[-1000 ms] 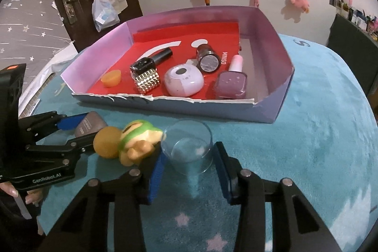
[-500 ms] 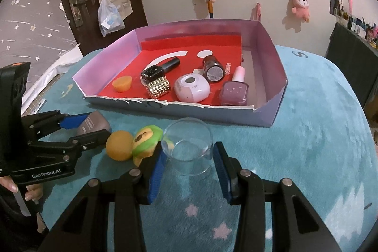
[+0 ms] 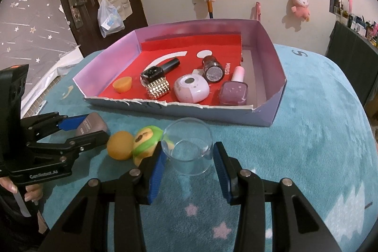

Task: Organize rigid objects
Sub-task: 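Lift and carry the eye shadow compact and glass cup into the pink box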

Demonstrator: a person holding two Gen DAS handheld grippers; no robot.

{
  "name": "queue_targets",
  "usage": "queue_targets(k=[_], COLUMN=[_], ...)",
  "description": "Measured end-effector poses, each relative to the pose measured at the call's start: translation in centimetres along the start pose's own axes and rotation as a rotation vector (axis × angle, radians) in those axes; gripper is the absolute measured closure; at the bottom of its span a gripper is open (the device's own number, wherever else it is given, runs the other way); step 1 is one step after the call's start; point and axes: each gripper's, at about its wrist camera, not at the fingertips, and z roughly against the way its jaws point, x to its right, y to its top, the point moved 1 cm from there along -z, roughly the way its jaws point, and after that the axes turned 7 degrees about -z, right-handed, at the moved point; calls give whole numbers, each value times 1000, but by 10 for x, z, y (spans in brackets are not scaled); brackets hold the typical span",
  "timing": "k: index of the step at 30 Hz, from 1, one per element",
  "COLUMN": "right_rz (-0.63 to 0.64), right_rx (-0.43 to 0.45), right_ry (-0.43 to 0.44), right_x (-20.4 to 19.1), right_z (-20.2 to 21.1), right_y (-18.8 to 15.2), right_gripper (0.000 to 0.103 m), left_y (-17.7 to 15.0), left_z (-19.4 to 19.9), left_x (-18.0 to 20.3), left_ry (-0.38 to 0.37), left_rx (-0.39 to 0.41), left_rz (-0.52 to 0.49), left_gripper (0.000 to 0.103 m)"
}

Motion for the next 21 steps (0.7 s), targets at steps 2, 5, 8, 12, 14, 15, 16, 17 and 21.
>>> queue_targets(k=[2, 5, 8, 12, 14, 15, 16, 17, 21], right_rz=[5, 27, 57, 92, 122, 136, 151, 163, 201], right_rx=[17, 51, 67, 36, 4, -8, -21, -38, -112], right_ry=[15, 39, 63, 101, 104, 100, 90, 80, 57], right_x=[-1, -6, -13, -21, -27, -29, -32, -34, -38], right_z=[6, 14, 13, -11, -30, -37, -47, -55, -87], right_y=[5, 21, 43, 83, 100, 105, 110, 114, 125], right_gripper=[59, 59, 59, 59, 59, 59, 59, 59, 59], left_y=[10, 29, 53, 84, 95, 100, 102, 105, 113], left_z=[13, 22, 16, -10, -27, -38, -43, -52, -78], left_x=[-2, -10, -20, -34, -40, -45, -47, -51, -61], left_ry=[-4, -1, -18, -12, -14, 0, 7, 16, 37], left_rx=[31, 56, 54, 4, -38, -67, -83, -103, -174], left_rz=[-10, -19, -46, -73, -85, -86, -89, -94, -102], left_gripper=[55, 55, 55, 55, 55, 55, 55, 55, 55])
